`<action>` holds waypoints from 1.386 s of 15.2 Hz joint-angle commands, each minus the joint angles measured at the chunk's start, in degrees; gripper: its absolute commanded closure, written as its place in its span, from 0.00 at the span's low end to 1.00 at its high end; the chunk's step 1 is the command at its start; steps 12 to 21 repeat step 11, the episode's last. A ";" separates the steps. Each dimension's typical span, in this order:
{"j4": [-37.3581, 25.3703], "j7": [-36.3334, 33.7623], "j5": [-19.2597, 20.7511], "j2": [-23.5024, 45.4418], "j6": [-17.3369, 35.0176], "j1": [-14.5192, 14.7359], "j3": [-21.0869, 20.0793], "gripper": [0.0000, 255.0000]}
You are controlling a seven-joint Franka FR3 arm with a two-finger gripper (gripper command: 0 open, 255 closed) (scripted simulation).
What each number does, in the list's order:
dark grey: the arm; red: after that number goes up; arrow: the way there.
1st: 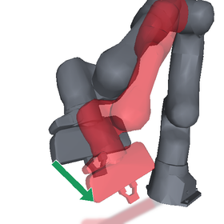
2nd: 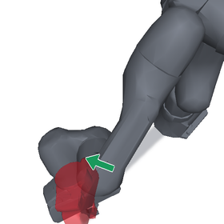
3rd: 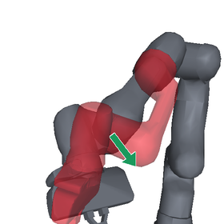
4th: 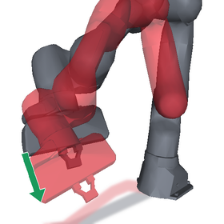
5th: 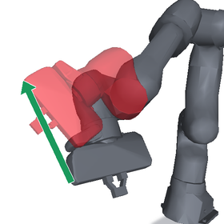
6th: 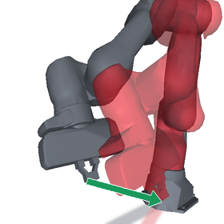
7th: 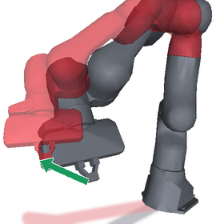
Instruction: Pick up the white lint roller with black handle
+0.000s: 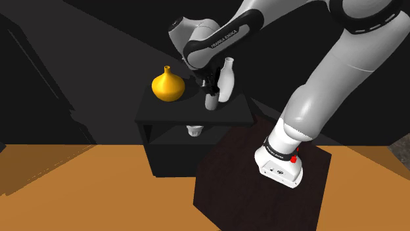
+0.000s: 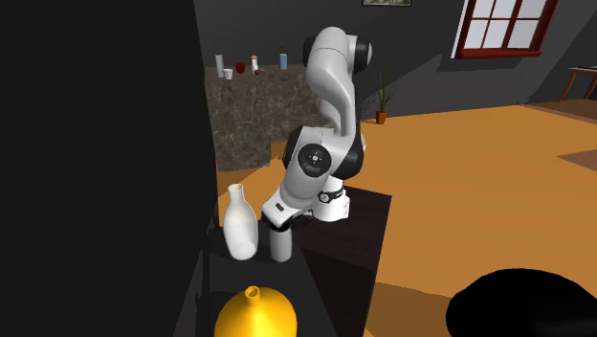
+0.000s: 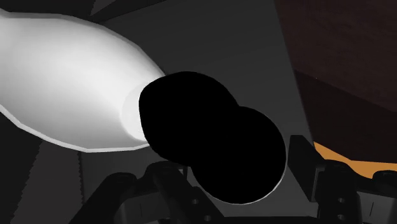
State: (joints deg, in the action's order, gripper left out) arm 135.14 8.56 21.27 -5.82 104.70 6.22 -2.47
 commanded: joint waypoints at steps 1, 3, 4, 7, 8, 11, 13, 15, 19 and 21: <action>-0.64 0.58 -0.21 -0.97 -1.51 0.04 -0.03 1.00; -1.38 1.11 -0.41 -1.79 -2.98 0.09 -0.07 1.00; -1.76 1.37 -0.50 -2.19 -3.72 0.11 -0.09 1.00; -3.00 2.15 -0.75 -3.29 -5.92 0.17 -0.16 1.00; -3.43 2.40 -0.82 -3.63 -6.66 0.19 -0.18 1.00; -3.94 2.69 -0.90 -4.01 -7.50 0.21 -0.20 1.00; -3.94 2.69 -0.90 -4.01 -7.50 0.21 -0.20 1.00; -3.94 2.69 -0.90 -4.01 -7.50 0.21 -0.20 1.00; -3.94 2.69 -0.90 -4.01 -7.50 0.21 -0.20 1.00; -3.94 2.69 -0.90 -4.01 -7.50 0.21 -0.20 1.00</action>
